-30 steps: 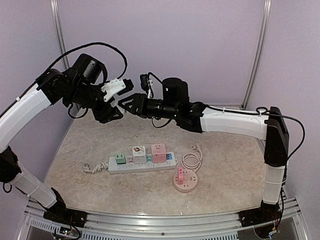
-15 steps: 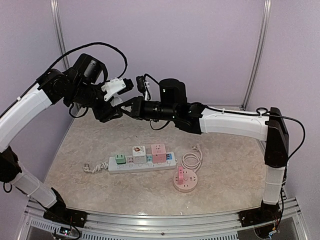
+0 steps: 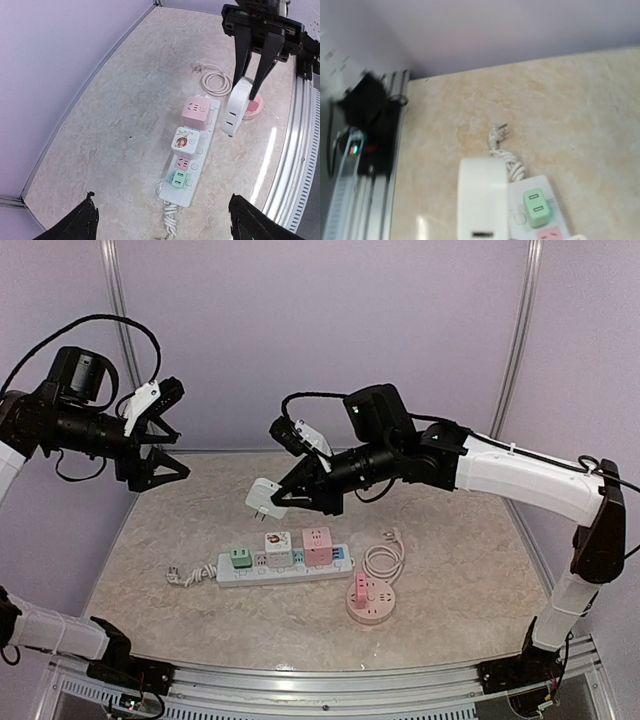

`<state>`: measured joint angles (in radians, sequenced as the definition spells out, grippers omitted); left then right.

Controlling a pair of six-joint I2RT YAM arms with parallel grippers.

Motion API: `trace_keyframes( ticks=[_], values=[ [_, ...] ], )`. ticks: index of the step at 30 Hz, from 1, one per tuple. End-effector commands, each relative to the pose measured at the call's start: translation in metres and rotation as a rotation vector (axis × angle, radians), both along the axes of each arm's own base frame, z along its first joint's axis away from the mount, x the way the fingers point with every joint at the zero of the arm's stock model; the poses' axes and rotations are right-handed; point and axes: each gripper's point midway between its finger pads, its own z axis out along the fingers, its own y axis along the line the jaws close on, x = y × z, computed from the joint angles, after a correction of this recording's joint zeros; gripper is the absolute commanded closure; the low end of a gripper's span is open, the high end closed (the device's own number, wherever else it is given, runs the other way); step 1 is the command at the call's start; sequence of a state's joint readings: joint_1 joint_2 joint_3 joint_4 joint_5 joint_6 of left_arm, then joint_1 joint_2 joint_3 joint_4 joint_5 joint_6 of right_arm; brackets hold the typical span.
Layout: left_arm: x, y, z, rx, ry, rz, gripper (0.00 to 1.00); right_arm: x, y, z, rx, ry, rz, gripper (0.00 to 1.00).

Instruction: Insert the plug

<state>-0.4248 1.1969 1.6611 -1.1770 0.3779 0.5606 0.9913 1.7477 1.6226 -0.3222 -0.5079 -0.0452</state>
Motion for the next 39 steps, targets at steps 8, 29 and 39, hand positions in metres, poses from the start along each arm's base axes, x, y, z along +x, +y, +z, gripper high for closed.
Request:
trace_keyframes(
  ticks=[8, 29, 39],
  values=[
    [-0.085, -0.024, -0.026, -0.050, -0.059, -0.268, 0.20, -0.026, -0.032, 0.008, -0.113, -0.254, 0.176, 1.00],
    [-0.034, -0.135, -0.091, -0.515, -0.013, -0.337, 0.53, -0.025, -0.031, -0.020, -0.240, -0.356, 0.294, 1.00],
    [-0.029, -0.134, -0.102, -0.525, -0.006, -0.401, 0.66, -0.005, -0.022, -0.035, -0.296, -0.331, 0.265, 1.00]
  ],
)
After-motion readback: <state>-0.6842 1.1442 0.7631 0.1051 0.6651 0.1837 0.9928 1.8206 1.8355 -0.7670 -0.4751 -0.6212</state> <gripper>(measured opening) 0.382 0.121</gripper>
